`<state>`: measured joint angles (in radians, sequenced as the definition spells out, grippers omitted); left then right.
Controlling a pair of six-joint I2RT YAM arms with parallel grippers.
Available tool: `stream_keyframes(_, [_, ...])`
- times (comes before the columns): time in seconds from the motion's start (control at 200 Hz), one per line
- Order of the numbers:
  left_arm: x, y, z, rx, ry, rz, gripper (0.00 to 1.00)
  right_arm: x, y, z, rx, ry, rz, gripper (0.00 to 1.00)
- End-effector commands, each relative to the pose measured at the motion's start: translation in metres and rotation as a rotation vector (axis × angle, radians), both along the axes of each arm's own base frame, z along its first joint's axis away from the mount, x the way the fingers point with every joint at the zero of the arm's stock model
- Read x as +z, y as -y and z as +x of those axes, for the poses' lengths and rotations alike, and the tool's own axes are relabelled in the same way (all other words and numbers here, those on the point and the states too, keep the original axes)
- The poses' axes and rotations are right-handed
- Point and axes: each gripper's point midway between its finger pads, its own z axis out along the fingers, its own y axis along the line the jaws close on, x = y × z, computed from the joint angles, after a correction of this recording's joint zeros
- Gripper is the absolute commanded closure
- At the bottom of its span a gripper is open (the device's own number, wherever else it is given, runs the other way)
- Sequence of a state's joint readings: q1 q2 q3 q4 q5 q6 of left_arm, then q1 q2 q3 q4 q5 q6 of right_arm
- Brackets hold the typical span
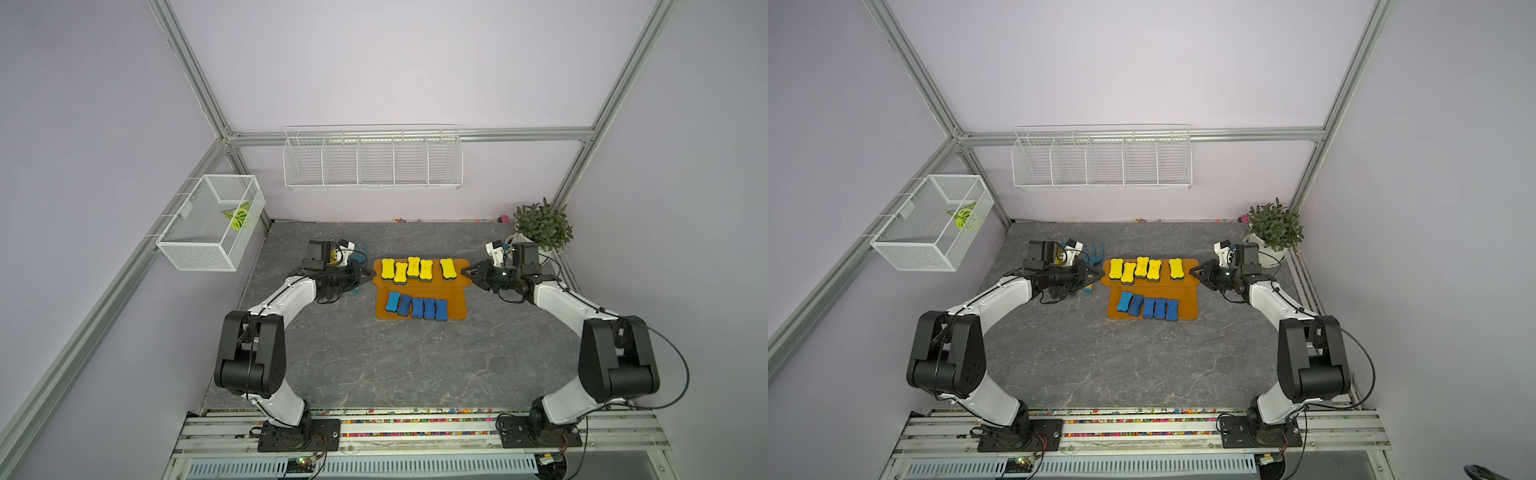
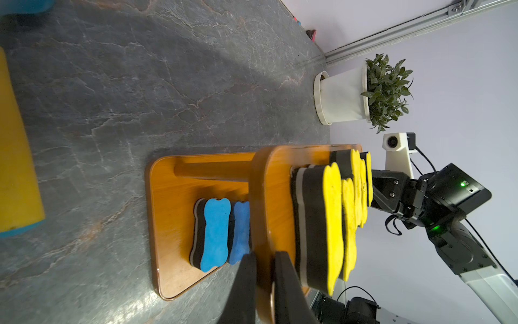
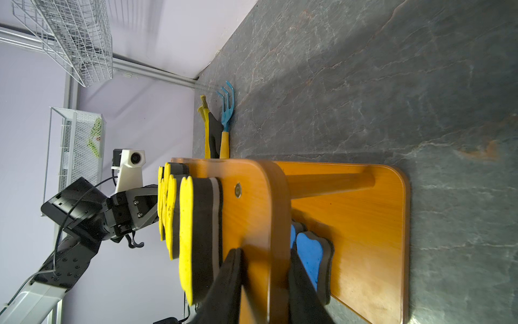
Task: Remove the whiteboard erasers from the shelf
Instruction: Move the shelf to the center of the board.
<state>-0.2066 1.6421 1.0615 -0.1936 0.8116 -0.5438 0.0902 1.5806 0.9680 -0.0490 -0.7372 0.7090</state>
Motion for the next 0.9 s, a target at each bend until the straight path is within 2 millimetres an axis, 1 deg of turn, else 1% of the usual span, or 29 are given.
stream_keyframes(0.0, [0.013,0.026,-0.023,-0.132,0.029,-0.057,0.86,-0.028,0.005,-0.011,-0.010,-0.020,-0.114,0.85])
stream_keyframes(0.2, [0.017,0.023,-0.024,-0.134,0.058,-0.019,0.74,-0.028,0.011,-0.012,-0.022,-0.015,-0.160,0.76])
stream_keyframes(0.27, [0.019,0.022,-0.023,-0.137,0.063,-0.007,0.70,-0.025,0.012,-0.011,-0.019,-0.007,-0.166,0.66])
stream_keyframes(0.315, [0.021,0.021,-0.022,-0.133,0.069,0.000,0.66,-0.024,0.013,-0.011,-0.019,-0.005,-0.171,0.61])
stream_keyframes(0.395, [0.025,0.019,-0.021,-0.122,0.081,0.016,0.57,-0.019,0.016,-0.010,-0.026,-0.002,-0.181,0.55])
stream_keyframes(0.5, [0.028,0.014,-0.018,-0.107,0.091,0.045,0.49,-0.011,0.023,-0.009,-0.038,0.007,-0.191,0.50])
stream_keyframes(0.62, [0.035,0.008,-0.012,-0.080,0.102,0.065,0.48,-0.001,0.035,-0.009,-0.062,0.019,-0.224,0.46])
stream_keyframes(0.71, [0.046,0.002,-0.008,-0.060,0.131,0.076,0.48,0.007,0.044,-0.010,-0.081,0.032,-0.260,0.46])
stream_keyframes(0.775, [0.052,-0.005,-0.004,-0.045,0.144,0.087,0.48,0.016,0.050,-0.010,-0.098,0.046,-0.307,0.46])
stream_keyframes(0.825, [0.057,-0.013,-0.001,-0.027,0.151,0.105,0.48,0.022,0.056,-0.012,-0.105,0.049,-0.343,0.46])
stream_keyframes(0.9, [0.065,-0.019,0.001,-0.012,0.172,0.127,0.48,0.033,0.061,-0.016,-0.120,0.065,-0.410,0.46])
